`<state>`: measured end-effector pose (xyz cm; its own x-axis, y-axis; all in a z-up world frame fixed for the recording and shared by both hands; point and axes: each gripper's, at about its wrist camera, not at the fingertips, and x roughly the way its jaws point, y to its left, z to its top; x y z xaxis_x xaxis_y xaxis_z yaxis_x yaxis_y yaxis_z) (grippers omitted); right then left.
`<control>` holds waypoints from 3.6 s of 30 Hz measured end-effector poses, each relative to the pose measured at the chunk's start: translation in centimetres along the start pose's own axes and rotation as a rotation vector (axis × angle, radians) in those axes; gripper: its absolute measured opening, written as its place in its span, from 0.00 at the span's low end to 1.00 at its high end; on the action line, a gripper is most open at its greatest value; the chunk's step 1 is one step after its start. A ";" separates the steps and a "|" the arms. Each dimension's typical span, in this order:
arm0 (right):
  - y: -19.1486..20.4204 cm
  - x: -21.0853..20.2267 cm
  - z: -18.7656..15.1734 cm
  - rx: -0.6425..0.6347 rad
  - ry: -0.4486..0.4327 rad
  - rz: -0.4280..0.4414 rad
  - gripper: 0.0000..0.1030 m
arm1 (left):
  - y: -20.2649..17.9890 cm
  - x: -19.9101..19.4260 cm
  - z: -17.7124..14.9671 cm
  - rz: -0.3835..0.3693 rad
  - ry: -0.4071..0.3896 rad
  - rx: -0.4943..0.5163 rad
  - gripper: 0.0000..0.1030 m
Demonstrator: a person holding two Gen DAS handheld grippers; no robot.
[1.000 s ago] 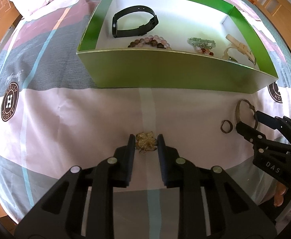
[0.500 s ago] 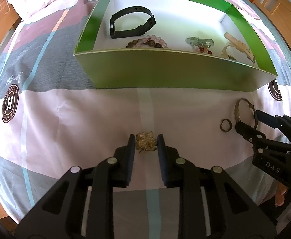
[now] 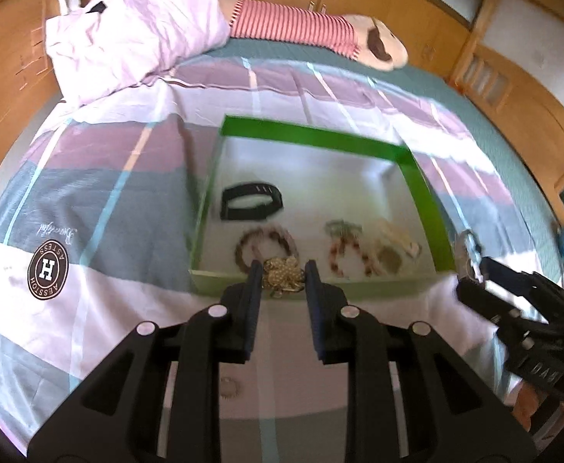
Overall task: Organize jewelry
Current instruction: 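Carry the brooch and bangle into the green box and open both tools, then grasp the gold beaded ring with the left tool while the right tool grasps the small dark ring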
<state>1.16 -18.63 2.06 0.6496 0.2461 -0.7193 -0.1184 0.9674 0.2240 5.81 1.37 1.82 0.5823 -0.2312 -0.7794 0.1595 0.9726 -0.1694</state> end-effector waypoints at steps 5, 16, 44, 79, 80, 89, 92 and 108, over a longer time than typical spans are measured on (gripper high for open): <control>-1.4 1.4 0.8 0.052 -0.022 -0.024 0.59 | -0.3 0.2 0.7 0.054 -0.086 0.012 0.22; 1.0 7.4 2.6 0.038 0.027 -0.002 0.59 | 0.9 5.3 1.9 0.046 -0.083 -0.039 0.22; 2.3 8.1 2.0 -0.003 0.033 -0.074 0.67 | 0.7 5.5 1.8 0.071 -0.068 -0.022 0.48; 3.4 10.6 -7.1 -0.219 0.360 -0.064 0.41 | 4.1 4.9 -9.2 0.156 0.339 0.093 0.66; 3.6 10.7 -7.1 -0.225 0.354 -0.069 0.41 | 4.0 5.0 -9.4 0.155 0.344 0.099 0.66; 4.2 11.0 -7.3 -0.255 0.351 -0.088 0.41 | 3.5 5.9 -10.2 0.172 0.385 0.108 0.62; 4.4 11.1 -7.4 -0.258 0.355 -0.089 0.38 | 3.5 6.3 -10.4 0.185 0.377 0.100 0.57; 4.3 10.5 -7.3 -0.253 0.359 -0.066 0.20 | 3.4 4.2 -9.0 0.120 0.310 0.076 0.20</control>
<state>2.01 -11.45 -9.31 0.3651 0.1451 -0.9196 -0.2945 0.9551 0.0338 1.62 3.93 -7.51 0.3323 -0.0857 -0.9393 0.1701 0.9850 -0.0297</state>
